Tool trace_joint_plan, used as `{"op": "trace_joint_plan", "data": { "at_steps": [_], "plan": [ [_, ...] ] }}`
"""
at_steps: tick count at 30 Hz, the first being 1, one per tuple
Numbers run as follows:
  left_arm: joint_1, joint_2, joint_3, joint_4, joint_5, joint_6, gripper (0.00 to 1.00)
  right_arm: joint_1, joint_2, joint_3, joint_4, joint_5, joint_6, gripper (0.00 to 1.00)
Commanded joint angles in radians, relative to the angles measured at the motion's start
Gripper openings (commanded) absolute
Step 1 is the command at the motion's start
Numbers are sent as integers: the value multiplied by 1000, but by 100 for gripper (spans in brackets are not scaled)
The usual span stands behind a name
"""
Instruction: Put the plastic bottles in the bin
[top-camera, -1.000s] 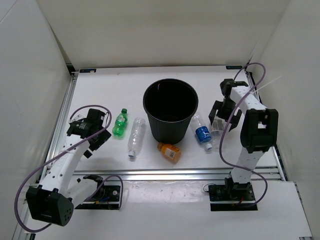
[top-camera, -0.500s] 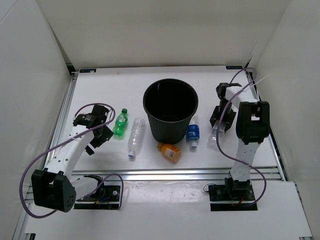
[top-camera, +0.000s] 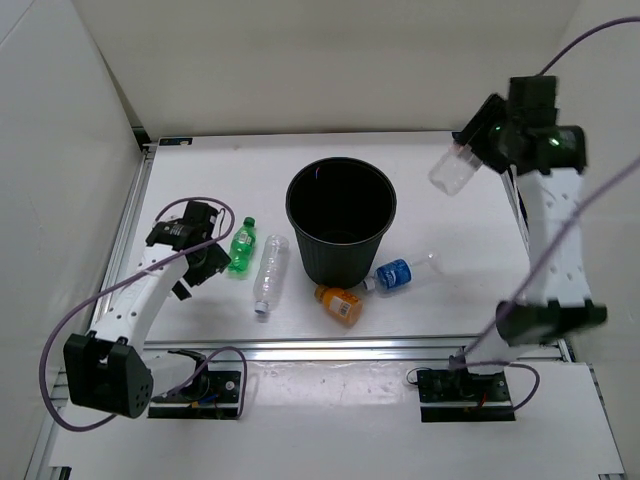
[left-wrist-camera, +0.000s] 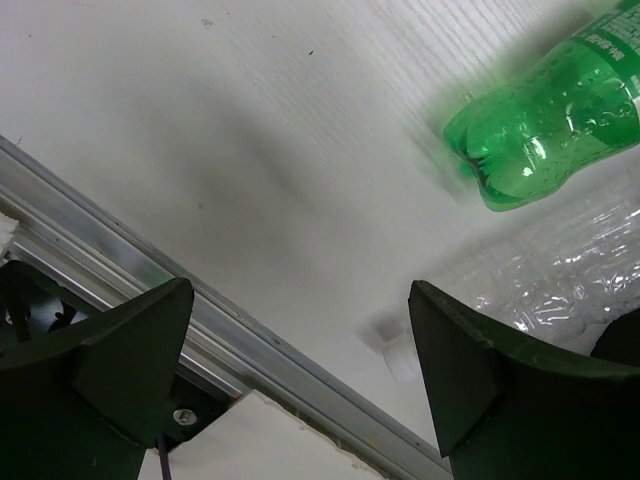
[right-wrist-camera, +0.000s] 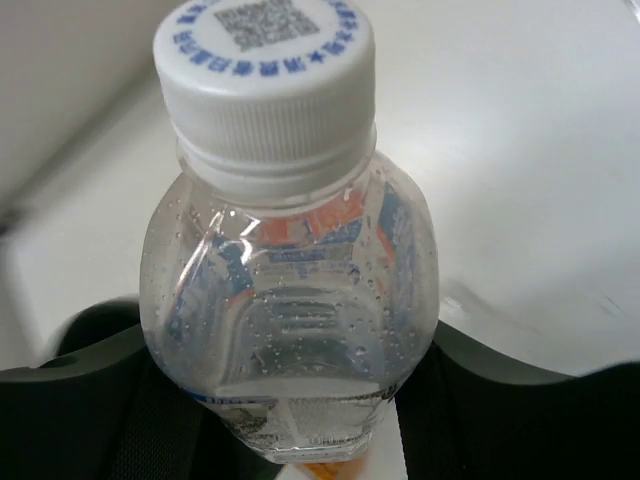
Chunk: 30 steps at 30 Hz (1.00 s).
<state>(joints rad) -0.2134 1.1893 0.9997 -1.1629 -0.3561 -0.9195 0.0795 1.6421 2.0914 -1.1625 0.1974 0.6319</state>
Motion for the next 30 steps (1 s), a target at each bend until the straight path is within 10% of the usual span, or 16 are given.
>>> {"op": "trace_joint_plan", "data": {
  "at_steps": [1, 9, 12, 13, 30],
  "plan": [
    [-6, 27, 42, 28, 5, 16, 100, 55, -131, -13, 263, -320, -54, 45],
    [-6, 127, 106, 81, 20, 34, 100, 275, 1, 130, 267, -466, -161, 46],
    [-6, 138, 129, 127, 57, 63, 100, 374, 22, 88, 245, -481, -172, 73],
    [-6, 138, 129, 137, 57, 64, 100, 393, 22, 88, 227, -451, -172, 100],
    [-35, 369, 235, 378, 164, 301, 100, 388, -159, -5, 178, -254, -213, 100]
  ]
}}
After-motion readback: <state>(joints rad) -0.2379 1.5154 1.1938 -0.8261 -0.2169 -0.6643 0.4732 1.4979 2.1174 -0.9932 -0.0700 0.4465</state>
